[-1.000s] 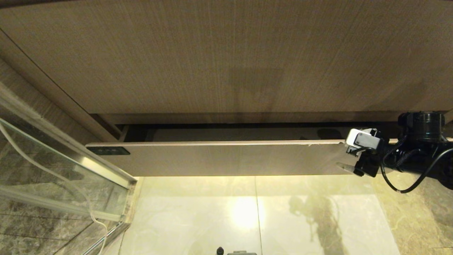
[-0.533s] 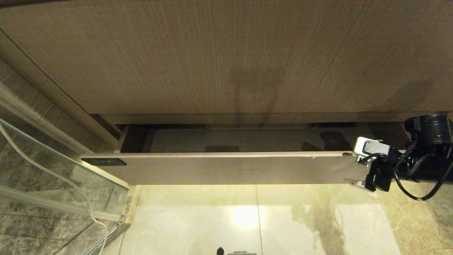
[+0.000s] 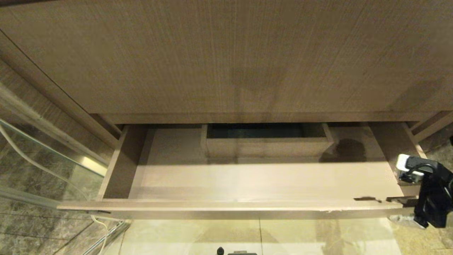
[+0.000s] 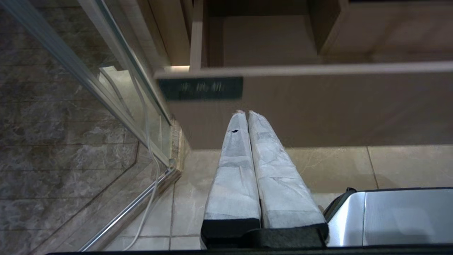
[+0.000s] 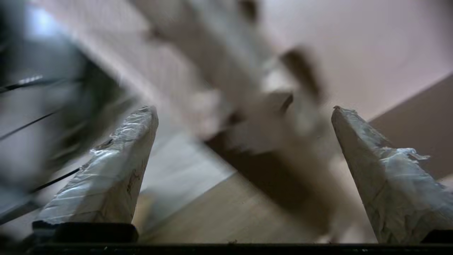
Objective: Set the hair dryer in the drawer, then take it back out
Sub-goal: Pull open the drawer
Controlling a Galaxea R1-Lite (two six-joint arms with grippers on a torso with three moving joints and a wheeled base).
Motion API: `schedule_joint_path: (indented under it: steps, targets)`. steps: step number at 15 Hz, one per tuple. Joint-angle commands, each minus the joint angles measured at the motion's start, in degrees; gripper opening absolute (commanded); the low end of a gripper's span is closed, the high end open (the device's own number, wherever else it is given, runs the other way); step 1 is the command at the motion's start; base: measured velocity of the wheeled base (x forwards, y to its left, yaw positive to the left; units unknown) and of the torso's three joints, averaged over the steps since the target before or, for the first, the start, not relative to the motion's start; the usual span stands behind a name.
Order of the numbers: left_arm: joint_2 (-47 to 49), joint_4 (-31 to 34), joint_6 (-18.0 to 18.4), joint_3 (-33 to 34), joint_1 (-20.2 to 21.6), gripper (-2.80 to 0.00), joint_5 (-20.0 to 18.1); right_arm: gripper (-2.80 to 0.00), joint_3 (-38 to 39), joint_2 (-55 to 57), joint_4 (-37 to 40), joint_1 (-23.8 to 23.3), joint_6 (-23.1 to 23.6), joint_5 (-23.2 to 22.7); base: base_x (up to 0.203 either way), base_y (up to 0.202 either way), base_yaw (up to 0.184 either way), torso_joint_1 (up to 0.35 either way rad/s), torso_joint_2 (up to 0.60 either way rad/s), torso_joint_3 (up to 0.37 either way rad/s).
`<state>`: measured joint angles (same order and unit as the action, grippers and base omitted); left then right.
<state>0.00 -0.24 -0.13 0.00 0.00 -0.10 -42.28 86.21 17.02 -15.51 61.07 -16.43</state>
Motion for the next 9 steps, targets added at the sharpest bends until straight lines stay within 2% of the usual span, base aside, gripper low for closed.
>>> schedule_joint_path:
  steps: [1,3,5,6,9]
  targets:
    - [-0.1,0.0,0.0,0.0,0.0,-2.8,0.0,0.0,-0.4,-5.7,18.2,-3.7,-3.2,-0.5,0.0,0.0,0.0,0.0,0.0,0.0]
    - [0.0,0.0,0.0,0.0,0.0,-2.8,0.0,0.0,-0.7,-9.3,27.1,-5.8,-8.3,-0.7,0.0,0.0,0.0,0.0,0.0,0.0]
    - [-0.1,0.0,0.0,0.0,0.0,-2.8,0.0,0.0,-0.8,-11.9,31.2,-6.8,-10.4,-1.2,0.0,0.0,0.0,0.0,0.0,0.0]
    - [-0.1,0.0,0.0,0.0,0.0,-2.8,0.0,-2.8,-1.0,-12.5,32.6,-7.1,-10.5,-1.3,0.0,0.0,0.0,0.0,0.0,0.0]
    - [-0.1,0.0,0.0,0.0,0.0,-2.8,0.0,-2.8,-1.5,-13.1,31.3,-7.2,-10.8,-1.3,0.0,0.0,0.0,0.0,0.0,0.0]
